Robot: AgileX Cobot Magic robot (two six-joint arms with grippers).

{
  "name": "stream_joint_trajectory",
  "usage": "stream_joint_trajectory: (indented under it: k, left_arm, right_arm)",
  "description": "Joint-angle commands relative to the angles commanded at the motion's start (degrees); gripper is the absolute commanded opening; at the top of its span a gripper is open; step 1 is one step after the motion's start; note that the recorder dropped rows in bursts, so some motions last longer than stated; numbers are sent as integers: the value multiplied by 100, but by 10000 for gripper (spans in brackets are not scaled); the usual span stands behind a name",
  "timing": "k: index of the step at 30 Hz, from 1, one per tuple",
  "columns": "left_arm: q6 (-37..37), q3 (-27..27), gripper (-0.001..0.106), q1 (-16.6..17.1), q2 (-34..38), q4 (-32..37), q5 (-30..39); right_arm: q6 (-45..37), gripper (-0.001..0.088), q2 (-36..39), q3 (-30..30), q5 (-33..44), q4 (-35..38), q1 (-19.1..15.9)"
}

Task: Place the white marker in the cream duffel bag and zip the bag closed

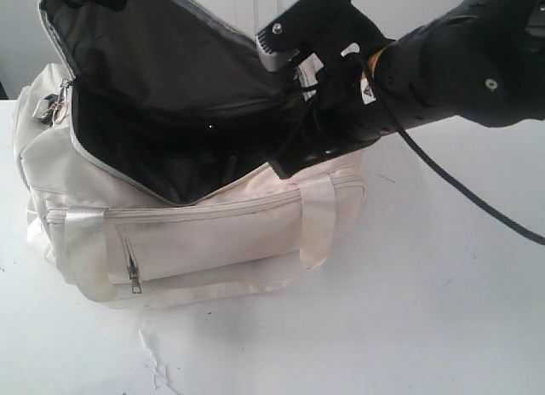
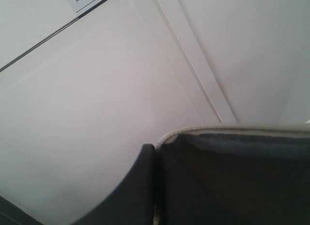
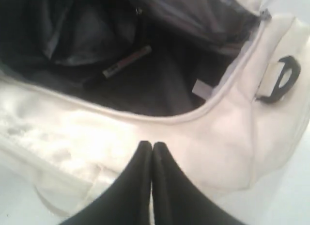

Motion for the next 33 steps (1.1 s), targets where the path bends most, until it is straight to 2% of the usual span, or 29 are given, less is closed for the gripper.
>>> stream_joint_trajectory:
  k: [5,10,14,15,18,21,28,31,32,33]
  left_arm:
    - [0,0,0,0,0,0,0]
    - [0,0,0,0,0,0,0]
    - [0,0,0,0,0,0,0]
    - [0,0,0,0,0,0,0]
    - [0,0,0,0,0,0,0]
    - [0,0,0,0,0,0,0]
    - [0,0,0,0,0,0,0]
    - [-1,0,0,0,0,0,12]
    - [-1,0,0,0,0,0,12]
    - [-1,0,0,0,0,0,118]
  right_arm:
    - [-675,0,-3,0,766,721,0]
    - [-1670,0,-3,0,1294,2058,0]
    - [-2613,0,-3,-10,1653,3434,0]
    - [-3163,0,-3,-21,1835,4212,0]
    - [-3802,0,-3,-121,1994,5189,0]
    - [-3828,0,-3,-434,2182,5276,-58]
    - [-3828,0,521,-1723,3130,5250,-1019]
    - [-3690,0,806,-2223,2954,5195,-1783]
    - [-3520,0,900,-2318,2859,5195,-1926]
    - [-3019,0,1074,-2479,2611,5195,-2161]
